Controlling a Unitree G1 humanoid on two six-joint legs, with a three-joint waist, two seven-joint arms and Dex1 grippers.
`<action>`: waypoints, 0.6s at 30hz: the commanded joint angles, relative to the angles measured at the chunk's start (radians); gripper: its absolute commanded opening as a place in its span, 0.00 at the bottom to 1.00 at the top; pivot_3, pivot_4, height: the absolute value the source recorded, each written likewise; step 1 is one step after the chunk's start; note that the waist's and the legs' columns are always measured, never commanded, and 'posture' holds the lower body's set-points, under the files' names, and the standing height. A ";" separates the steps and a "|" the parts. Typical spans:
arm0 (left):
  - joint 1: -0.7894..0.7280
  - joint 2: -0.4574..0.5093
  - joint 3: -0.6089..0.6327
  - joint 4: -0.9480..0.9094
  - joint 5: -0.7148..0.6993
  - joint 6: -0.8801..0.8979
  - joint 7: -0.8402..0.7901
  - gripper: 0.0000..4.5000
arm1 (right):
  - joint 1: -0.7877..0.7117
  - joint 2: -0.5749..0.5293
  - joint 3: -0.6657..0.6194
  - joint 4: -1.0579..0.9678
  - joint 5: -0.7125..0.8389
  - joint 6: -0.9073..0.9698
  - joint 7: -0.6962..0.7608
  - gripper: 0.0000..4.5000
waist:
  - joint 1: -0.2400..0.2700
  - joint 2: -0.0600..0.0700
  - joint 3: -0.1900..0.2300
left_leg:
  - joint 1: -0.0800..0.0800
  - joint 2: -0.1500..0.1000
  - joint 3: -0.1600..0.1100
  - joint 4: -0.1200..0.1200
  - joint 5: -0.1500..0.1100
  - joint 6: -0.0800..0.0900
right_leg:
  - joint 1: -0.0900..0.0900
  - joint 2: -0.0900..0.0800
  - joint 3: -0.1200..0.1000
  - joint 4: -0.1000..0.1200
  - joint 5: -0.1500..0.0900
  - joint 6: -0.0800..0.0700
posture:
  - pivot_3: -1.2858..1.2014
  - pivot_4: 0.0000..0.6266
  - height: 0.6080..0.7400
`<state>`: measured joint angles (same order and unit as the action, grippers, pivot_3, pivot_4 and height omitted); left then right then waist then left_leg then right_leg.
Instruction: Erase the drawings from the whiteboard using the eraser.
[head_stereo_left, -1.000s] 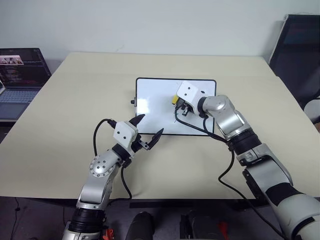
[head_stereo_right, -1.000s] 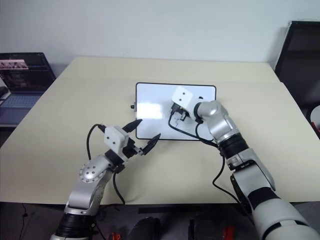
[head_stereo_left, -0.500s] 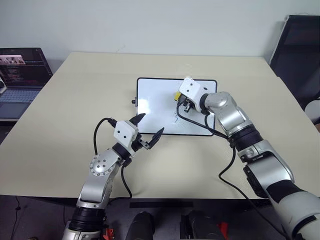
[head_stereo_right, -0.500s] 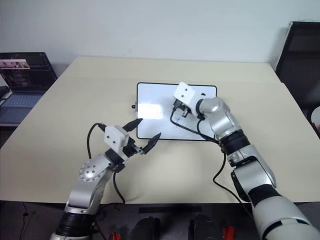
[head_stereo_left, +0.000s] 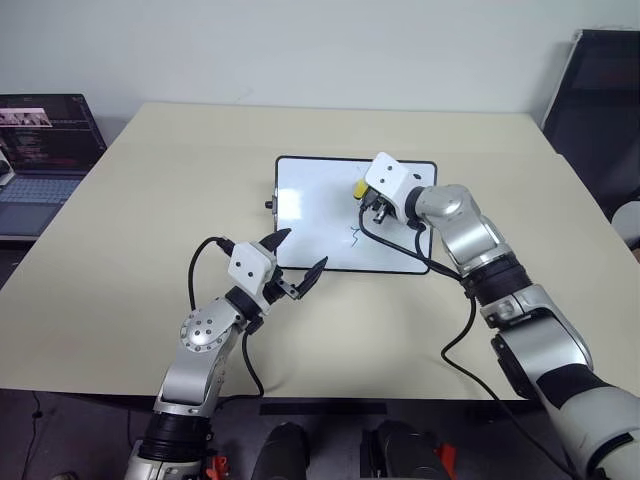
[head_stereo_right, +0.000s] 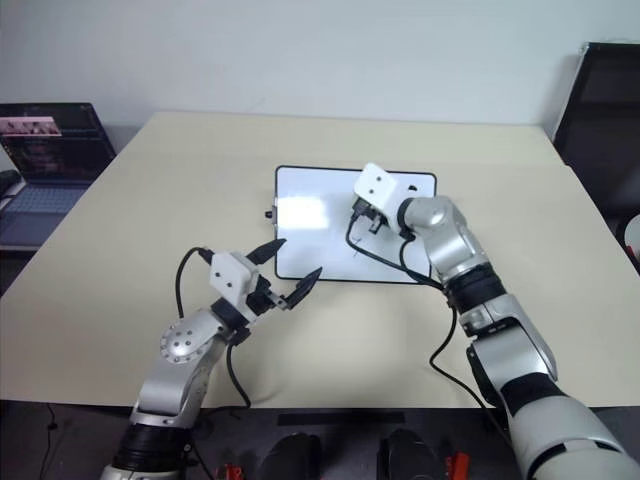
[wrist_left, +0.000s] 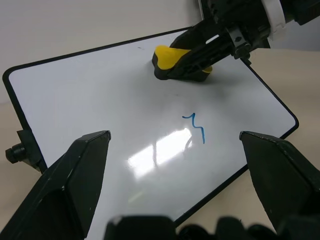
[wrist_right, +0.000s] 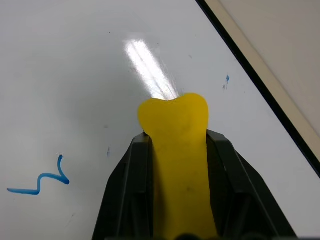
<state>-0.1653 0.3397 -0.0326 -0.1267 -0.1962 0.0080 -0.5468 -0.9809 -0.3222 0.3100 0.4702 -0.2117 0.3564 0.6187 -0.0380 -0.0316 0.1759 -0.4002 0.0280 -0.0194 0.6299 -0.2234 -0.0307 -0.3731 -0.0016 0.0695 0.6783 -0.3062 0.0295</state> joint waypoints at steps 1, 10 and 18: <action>-0.011 0.006 0.013 -0.028 -0.005 -0.024 -0.007 1.00 | 0.099 -0.065 -0.027 -0.166 0.014 0.169 0.063 0.24 | 0.008 0.000 0.000 | 0.000 0.000 0.000 0.000 0.000 0.000 | 0.000 0.000 0.000 0.000 0.000 0.000 | 0.52 0.24 1.00; 0.010 0.031 0.031 -0.059 -0.026 -0.008 -0.030 1.00 | 0.228 -0.188 -0.187 -0.707 0.181 0.731 0.170 0.24 | 0.005 0.002 0.002 | -0.018 -0.001 -0.002 -0.002 -0.001 -0.002 | -0.017 -0.001 -0.002 -0.001 0.002 -0.003 | 0.52 0.24 1.00; 0.045 0.060 0.031 -0.083 -0.072 0.027 -0.089 1.00 | 0.333 -0.111 -0.398 -0.993 0.340 1.166 0.102 0.24 | 0.006 0.002 0.003 | -0.018 0.000 -0.003 -0.003 -0.003 -0.004 | -0.016 -0.001 -0.004 -0.004 -0.001 -0.003 | 0.52 0.24 1.00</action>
<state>-0.1245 0.3909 -0.0101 -0.1588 -0.2433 0.0323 -0.6225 -0.6683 -0.4356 -0.0412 -0.4555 0.1026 1.4692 0.7453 -0.0320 -0.0297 0.1785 -0.4187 0.0275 -0.0225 0.6272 -0.2265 -0.0348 -0.3891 -0.0022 0.0654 0.6741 -0.3071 0.0263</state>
